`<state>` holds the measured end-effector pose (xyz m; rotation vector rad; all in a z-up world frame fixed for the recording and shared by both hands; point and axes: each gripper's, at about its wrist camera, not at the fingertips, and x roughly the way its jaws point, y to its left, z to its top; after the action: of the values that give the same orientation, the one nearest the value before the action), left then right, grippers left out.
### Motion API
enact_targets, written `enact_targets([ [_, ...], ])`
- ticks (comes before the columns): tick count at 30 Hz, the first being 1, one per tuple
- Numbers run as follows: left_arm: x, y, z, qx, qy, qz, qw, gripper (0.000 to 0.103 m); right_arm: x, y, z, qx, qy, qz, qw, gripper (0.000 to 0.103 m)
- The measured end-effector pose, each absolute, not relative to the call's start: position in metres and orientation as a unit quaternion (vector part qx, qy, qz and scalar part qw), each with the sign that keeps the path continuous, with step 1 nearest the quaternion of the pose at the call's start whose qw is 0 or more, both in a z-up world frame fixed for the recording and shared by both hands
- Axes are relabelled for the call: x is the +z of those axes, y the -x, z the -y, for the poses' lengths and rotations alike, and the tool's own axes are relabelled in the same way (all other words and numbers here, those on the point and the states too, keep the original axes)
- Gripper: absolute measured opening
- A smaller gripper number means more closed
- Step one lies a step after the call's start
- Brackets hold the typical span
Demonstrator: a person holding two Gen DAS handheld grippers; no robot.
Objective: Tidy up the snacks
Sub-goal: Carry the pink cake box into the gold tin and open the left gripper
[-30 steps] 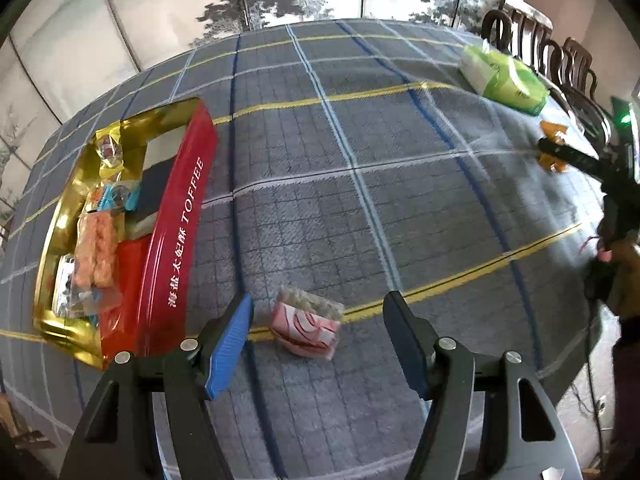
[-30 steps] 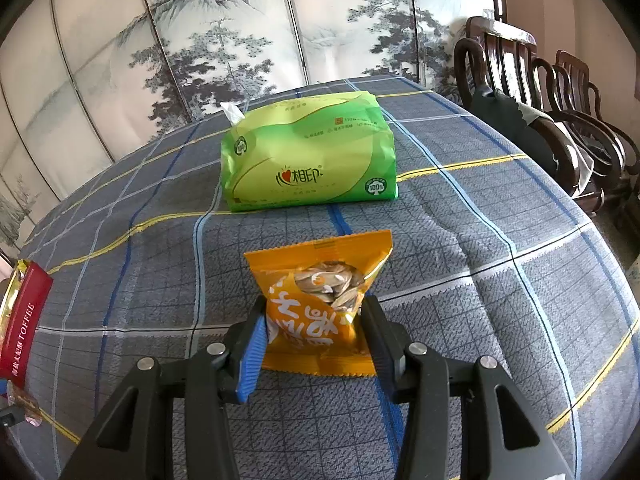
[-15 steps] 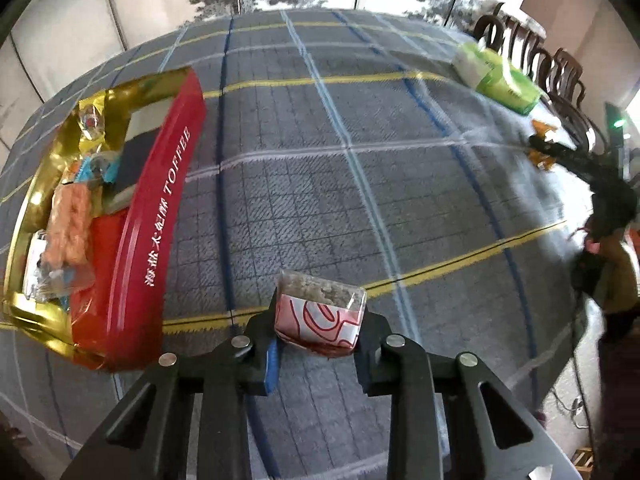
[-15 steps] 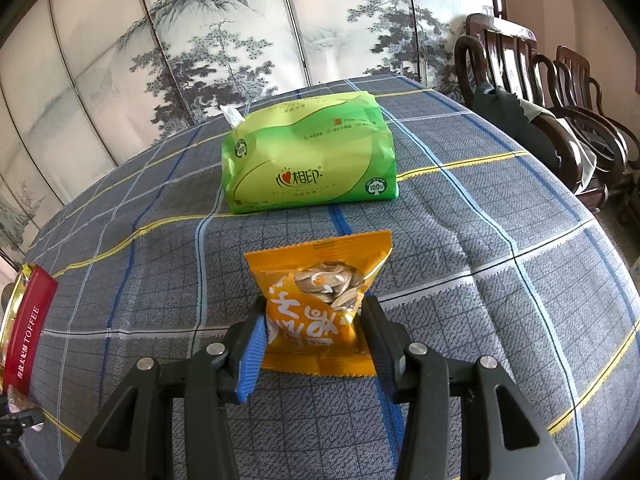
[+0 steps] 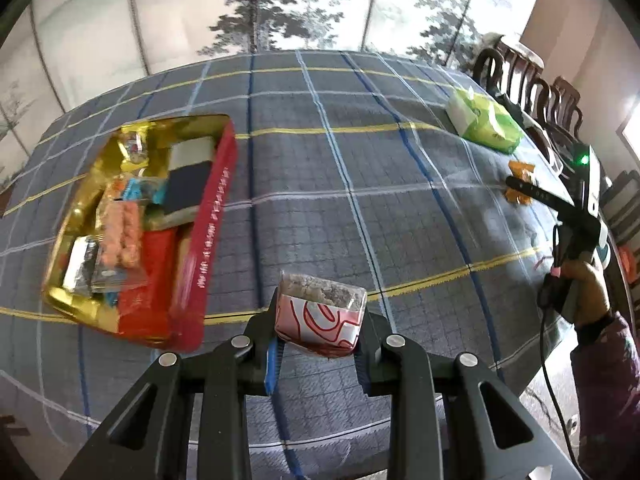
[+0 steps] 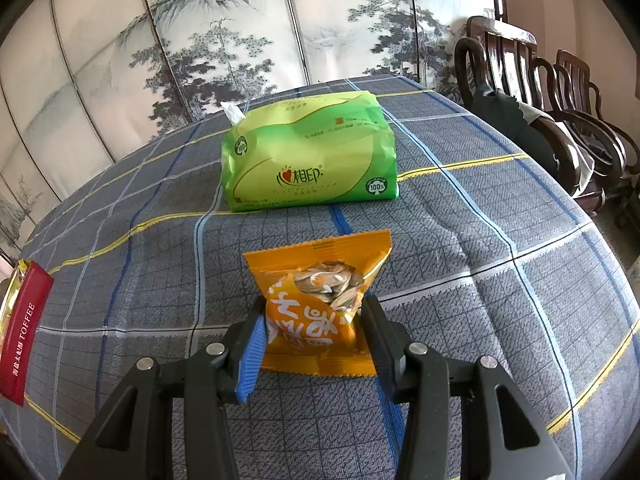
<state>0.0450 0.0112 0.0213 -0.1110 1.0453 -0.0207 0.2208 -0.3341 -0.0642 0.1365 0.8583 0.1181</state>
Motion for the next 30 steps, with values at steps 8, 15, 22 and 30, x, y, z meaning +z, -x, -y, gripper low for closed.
enact_targets([
  [8,0.043,-0.03,-0.056,0.022,0.091,-0.486,0.869,0.025,-0.066,-0.222,0.332,0.053,-0.057,-0.417,0.906,0.047],
  [15,0.045,-0.034,-0.1,0.064,0.112,-0.483,0.866,0.025,-0.065,-0.222,0.332,0.052,-0.056,-0.417,0.906,0.047],
  [22,0.033,-0.047,-0.12,0.086,0.113,-0.492,0.859,0.026,-0.065,-0.222,0.331,0.052,-0.055,-0.418,0.905,0.047],
  [30,0.017,-0.068,-0.127,0.094,0.115,-0.503,0.851,0.026,-0.065,-0.222,0.331,0.051,-0.055,-0.418,0.905,0.048],
])
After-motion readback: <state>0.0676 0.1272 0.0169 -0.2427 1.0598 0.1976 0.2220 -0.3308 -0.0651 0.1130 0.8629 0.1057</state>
